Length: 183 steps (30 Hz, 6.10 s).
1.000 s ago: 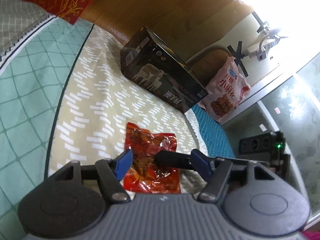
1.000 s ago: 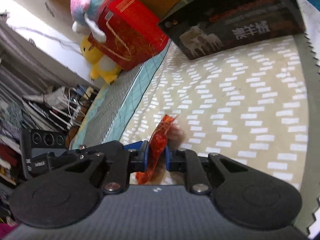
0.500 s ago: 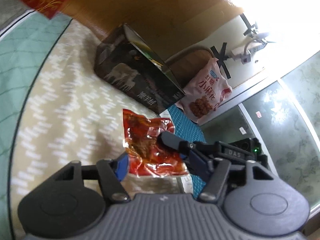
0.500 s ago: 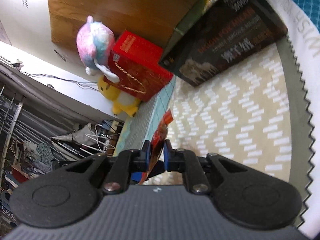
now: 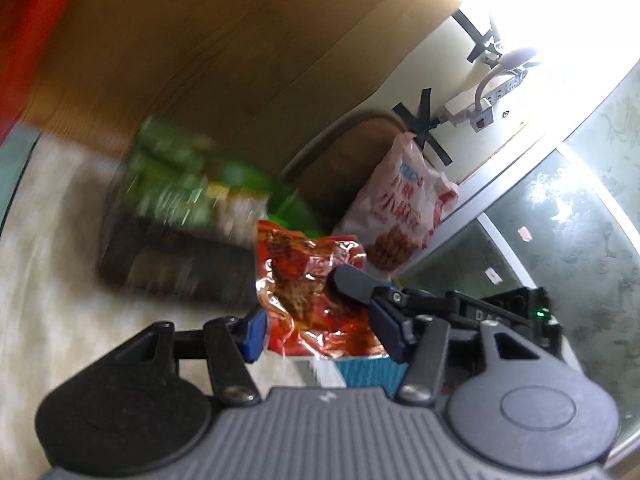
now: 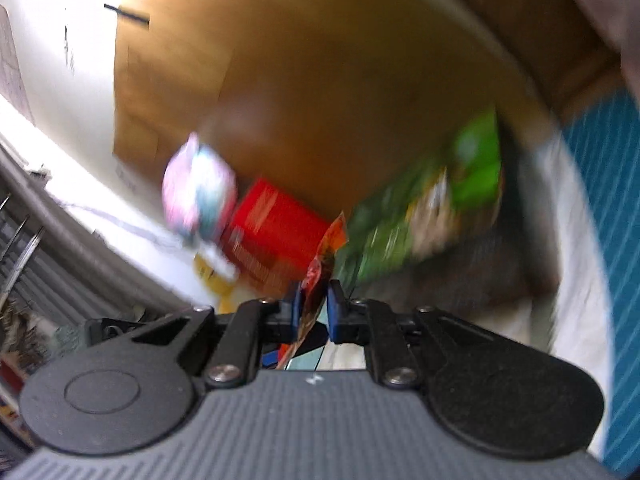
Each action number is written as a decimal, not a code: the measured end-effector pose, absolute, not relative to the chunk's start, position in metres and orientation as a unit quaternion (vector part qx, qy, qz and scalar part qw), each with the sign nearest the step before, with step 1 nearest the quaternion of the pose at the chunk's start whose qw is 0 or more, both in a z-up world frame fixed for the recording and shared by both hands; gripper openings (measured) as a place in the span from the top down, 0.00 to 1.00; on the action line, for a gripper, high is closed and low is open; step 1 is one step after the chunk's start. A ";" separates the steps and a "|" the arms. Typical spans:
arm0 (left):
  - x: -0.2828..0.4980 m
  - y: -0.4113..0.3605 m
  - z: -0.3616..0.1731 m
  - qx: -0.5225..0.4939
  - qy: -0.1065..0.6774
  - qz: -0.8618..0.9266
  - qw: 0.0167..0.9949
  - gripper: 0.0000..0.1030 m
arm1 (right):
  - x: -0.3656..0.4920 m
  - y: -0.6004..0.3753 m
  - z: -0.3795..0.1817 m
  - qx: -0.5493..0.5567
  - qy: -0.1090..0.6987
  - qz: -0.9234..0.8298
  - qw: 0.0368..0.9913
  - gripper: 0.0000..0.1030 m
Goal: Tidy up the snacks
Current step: 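Carry the red pack into the black box and open the right gripper, then grasp the white cup with yellow lid using the left gripper, then carry the white cup into the black box and open the left gripper, then grasp the pink candy box with the right gripper, then carry the pink box into the black box and open the right gripper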
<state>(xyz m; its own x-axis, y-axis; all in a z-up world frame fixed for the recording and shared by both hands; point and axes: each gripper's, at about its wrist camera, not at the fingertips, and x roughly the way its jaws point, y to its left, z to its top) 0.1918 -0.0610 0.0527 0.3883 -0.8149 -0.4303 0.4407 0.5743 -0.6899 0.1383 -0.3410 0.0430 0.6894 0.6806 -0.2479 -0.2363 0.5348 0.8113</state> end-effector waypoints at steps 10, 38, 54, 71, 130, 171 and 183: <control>0.267 -0.127 0.048 -0.188 0.393 -0.343 0.832 0.34 | 0.187 -0.338 0.041 0.233 0.245 0.158 0.928 0.74; 0.120 -0.041 0.028 -0.192 0.408 -0.375 0.810 0.31 | 0.025 -0.319 0.013 0.210 0.277 0.201 0.916 0.53; 0.043 -0.033 0.003 -0.180 0.454 -0.424 0.763 0.31 | -0.065 -0.262 -0.002 0.081 0.320 0.300 0.895 0.51; 0.090 -0.051 0.032 -0.164 0.422 -0.405 0.795 0.50 | -0.002 -0.225 0.026 -0.041 0.254 0.267 0.929 0.66; -0.009 0.026 -0.016 -0.195 0.450 -0.382 0.783 0.44 | -0.097 -0.273 -0.017 0.075 0.337 0.323 0.881 0.68; 0.274 -0.083 0.036 -0.117 0.356 -0.254 0.892 0.36 | 0.196 -0.290 0.008 0.071 0.225 0.184 0.954 0.63; 0.187 -0.076 0.067 -0.083 0.302 -0.243 0.918 0.29 | 0.119 -0.305 0.020 0.143 0.178 0.155 0.961 0.59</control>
<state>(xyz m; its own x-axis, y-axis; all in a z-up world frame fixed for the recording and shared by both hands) 0.1868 -0.0760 0.0671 0.6988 -0.4970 -0.5145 0.3966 0.8677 -0.2997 0.1191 -0.3052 0.0199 0.8884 0.3486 -0.2987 -0.2466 0.9112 0.3301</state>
